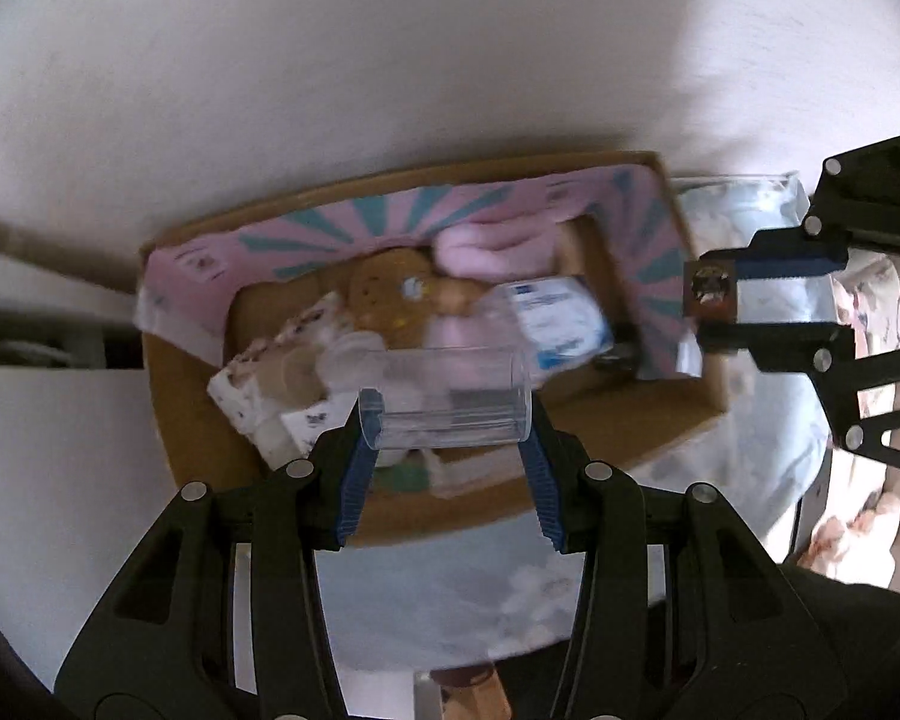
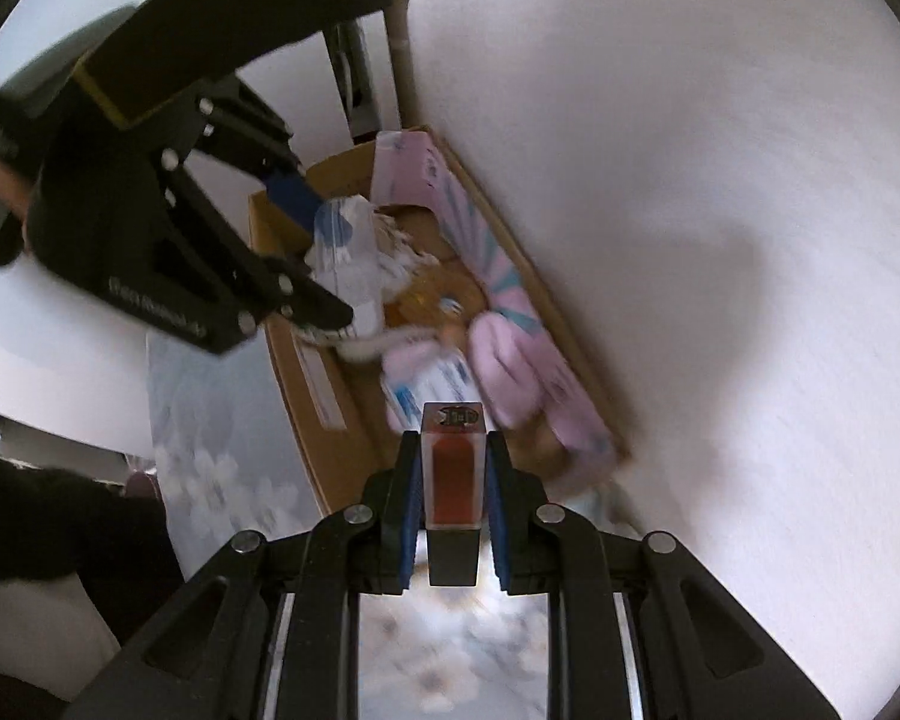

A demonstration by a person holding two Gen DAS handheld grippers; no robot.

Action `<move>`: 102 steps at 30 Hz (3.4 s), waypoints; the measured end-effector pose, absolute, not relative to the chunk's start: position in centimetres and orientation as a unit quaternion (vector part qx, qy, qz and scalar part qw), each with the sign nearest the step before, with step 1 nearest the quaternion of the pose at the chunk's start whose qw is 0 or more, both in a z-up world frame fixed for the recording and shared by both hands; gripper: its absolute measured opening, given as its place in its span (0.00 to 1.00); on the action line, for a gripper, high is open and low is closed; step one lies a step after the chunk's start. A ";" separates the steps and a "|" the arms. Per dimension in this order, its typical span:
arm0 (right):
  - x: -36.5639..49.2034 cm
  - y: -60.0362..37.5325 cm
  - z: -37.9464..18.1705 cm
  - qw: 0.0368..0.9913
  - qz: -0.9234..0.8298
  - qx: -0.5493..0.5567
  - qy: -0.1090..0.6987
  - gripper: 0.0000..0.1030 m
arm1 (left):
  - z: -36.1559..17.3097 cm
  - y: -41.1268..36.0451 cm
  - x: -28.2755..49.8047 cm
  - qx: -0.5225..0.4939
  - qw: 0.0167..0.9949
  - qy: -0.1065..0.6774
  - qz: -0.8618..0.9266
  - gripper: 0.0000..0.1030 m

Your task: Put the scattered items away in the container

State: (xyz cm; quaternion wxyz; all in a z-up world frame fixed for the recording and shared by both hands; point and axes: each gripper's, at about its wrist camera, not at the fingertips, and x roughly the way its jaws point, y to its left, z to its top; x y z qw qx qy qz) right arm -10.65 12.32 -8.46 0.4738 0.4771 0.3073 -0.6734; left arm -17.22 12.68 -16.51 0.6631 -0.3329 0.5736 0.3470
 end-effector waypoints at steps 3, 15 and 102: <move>-10.9 10.5 -9.2 0.471 -0.668 0.491 0.301 0.17 | -17.8 13.0 -19.6 -0.365 0.666 0.550 0.347 0.40; -11.7 8.3 -11.4 0.415 -0.670 0.557 0.262 0.70 | -16.8 11.1 -22.0 -0.299 0.694 0.520 0.398 1.00; -3.9 21.7 -3.2 0.050 -0.856 0.514 0.003 0.70 | -6.6 3.5 -19.7 -0.275 0.747 0.354 0.491 1.00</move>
